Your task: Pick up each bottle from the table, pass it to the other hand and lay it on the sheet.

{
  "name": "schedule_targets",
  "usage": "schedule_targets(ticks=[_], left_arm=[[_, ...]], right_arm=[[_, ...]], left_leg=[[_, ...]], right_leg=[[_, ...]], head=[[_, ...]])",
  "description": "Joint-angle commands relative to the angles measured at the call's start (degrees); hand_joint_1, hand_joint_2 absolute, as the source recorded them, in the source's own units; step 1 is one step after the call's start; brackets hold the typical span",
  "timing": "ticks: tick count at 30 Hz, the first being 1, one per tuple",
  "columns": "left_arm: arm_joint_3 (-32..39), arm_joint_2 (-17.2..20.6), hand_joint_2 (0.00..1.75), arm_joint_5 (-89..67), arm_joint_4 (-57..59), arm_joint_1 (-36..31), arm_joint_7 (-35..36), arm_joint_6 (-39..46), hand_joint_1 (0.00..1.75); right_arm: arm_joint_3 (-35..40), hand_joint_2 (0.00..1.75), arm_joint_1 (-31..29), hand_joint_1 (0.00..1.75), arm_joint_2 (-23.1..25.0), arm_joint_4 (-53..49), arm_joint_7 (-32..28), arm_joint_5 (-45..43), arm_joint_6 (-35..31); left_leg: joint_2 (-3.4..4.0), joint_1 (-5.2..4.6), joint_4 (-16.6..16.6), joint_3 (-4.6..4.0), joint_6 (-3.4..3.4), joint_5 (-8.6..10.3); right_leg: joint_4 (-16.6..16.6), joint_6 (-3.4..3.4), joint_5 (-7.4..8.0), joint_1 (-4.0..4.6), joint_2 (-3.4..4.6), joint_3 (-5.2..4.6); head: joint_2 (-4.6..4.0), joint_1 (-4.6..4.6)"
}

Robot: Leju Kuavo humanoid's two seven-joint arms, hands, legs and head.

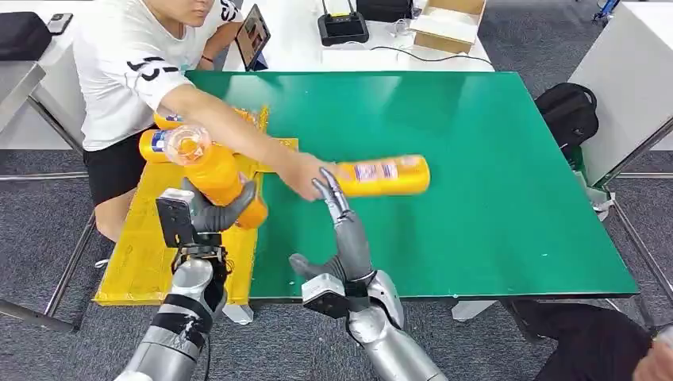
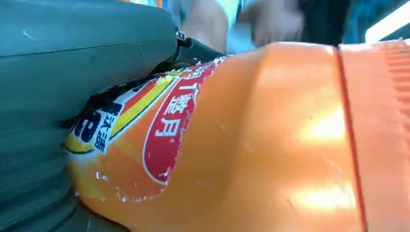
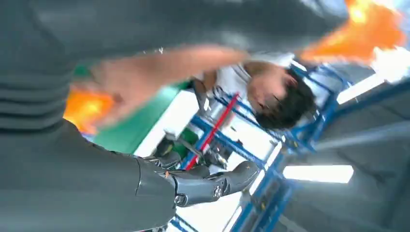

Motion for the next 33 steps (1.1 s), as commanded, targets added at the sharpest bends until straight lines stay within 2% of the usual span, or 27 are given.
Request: schedule_targets(ticks=[1,8,9,10,12,16,17,21,31,32,33], left_arm=[[-0.05,5.77,1.75,-15.67,23.74,-11.37,3.87,11.53,1.75],[0.31,6.04,1.75,-15.58,24.51,-11.70,3.37,11.40,1.75],[-0.48,6.14,1.75,-17.43,25.56,-12.02,4.60,13.21,1.75],[-2.53,7.40,1.75,-24.00,29.06,-13.32,8.16,17.62,1.75],[-3.76,9.55,1.75,-30.90,33.38,-14.71,11.85,20.76,1.75],[7.08,11.47,1.75,-54.49,29.95,-13.05,19.18,20.76,1.75],[8.92,11.61,1.75,-57.04,29.58,-13.03,19.19,20.76,1.75],[10.04,12.45,1.75,-67.76,29.93,-13.17,22.12,20.76,1.75],[11.42,12.93,1.75,-70.26,36.30,-15.05,23.09,20.76,1.75],[8.33,13.84,1.75,-69.78,38.43,-15.52,24.61,20.76,1.75],[8.33,13.84,1.75,-69.78,38.43,-15.52,24.61,20.76,1.75]], right_arm=[[-2.14,0.00,0.89,0.00,-1.42,-6.30,-1.28,-2.59,-1.83],[-2.06,0.00,0.94,0.00,-1.51,-6.56,-1.28,-2.62,-1.78],[-2.14,0.00,0.99,0.00,-1.40,-6.46,-1.29,-2.82,-1.90],[-1.89,0.00,0.88,0.00,-1.54,-6.51,-1.53,-3.22,-2.02],[-1.42,0.00,0.82,0.00,-1.78,-6.72,-1.48,-3.62,-1.91],[-0.58,0.00,0.66,0.00,-1.69,-6.57,-1.37,-5.00,-1.73],[-0.42,0.00,0.57,0.00,-1.66,-6.28,-1.48,-5.13,-1.70],[-0.03,0.00,0.08,0.00,-1.59,-5.41,-1.73,-5.75,-1.48],[0.39,0.00,-0.34,0.00,-1.50,-4.62,-1.65,-6.35,-0.67],[0.54,0.00,-0.51,0.00,-1.46,-4.34,-1.59,-6.42,-0.37],[0.54,0.00,-0.51,0.00,-1.46,-4.34,-1.59,-6.42,-0.37]], left_leg=[[-0.04,0.06,-0.07,0.32,0.07,-0.05],[0.02,0.06,-0.02,0.27,0.09,-0.08],[-0.03,0.03,-0.03,0.20,0.07,-0.04],[-0.02,0.05,-0.02,0.26,0.08,-0.07],[0.05,0.04,-0.03,0.24,0.06,-0.05],[0.23,0.06,-0.03,0.28,0.05,-0.07],[0.31,0.07,-0.04,0.30,0.05,-0.08],[0.17,0.14,-0.02,0.28,0.07,-0.09],[0.05,0.10,-0.02,0.13,0.04,-0.02],[0.07,0.12,-0.01,0.21,0.05,-0.05],[0.07,0.13,-0.02,0.28,0.07,-0.07]], right_leg=[[-0.08,-0.26,-0.07,0.11,-0.14,0.36],[-0.05,-0.21,-0.09,0.11,-0.08,0.30],[-0.04,-0.16,-0.07,0.07,-0.10,0.23],[-0.05,-0.19,-0.09,0.10,-0.10,0.30],[-0.04,-0.16,-0.05,0.08,-0.01,0.25],[-0.02,-0.22,-0.02,0.10,0.15,0.22],[-0.03,-0.24,-0.01,0.12,0.21,0.21],[-0.03,-0.23,-0.06,0.22,0.05,0.26],[0.01,-0.13,-0.04,0.16,-0.01,0.15],[0.00,-0.19,-0.06,0.19,-0.01,0.23],[-0.02,-0.24,-0.07,0.22,-0.03,0.31]], head=[[0.00,0.00],[0.00,0.00],[0.00,0.00],[0.00,0.00],[0.00,0.00],[0.00,0.02],[0.00,0.00],[0.00,0.02],[0.00,0.00],[0.00,0.02],[0.00,0.02]])
